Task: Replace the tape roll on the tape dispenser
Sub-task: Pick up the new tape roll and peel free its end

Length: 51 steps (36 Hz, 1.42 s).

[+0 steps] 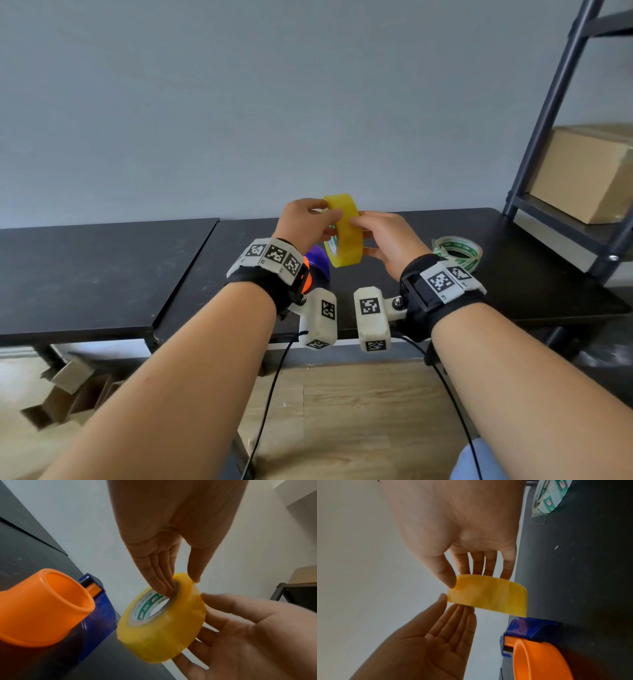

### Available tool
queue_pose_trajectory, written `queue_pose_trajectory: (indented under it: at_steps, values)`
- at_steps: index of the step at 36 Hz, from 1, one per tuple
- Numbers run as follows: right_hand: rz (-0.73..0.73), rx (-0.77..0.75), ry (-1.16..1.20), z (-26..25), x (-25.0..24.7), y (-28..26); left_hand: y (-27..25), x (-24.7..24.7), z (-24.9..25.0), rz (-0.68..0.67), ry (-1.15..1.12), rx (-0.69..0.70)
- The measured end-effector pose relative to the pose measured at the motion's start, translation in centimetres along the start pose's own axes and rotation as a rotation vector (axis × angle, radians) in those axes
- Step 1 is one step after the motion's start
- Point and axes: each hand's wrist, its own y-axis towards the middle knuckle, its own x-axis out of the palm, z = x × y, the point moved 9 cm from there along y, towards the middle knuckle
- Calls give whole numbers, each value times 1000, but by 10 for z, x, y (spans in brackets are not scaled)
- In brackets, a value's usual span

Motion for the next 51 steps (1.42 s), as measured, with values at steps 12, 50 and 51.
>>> queue_pose_trajectory:
  at_steps: [12, 50, 51]
  values:
    - [6, 38, -91, 1, 11, 6, 9, -13, -4, 95, -127, -28]
    - [85, 15, -113, 0, 13, 13, 5, -9, 1, 15, 1, 29]
    - [82, 10, -120, 0, 13, 13, 5, -9, 2, 15, -7, 28]
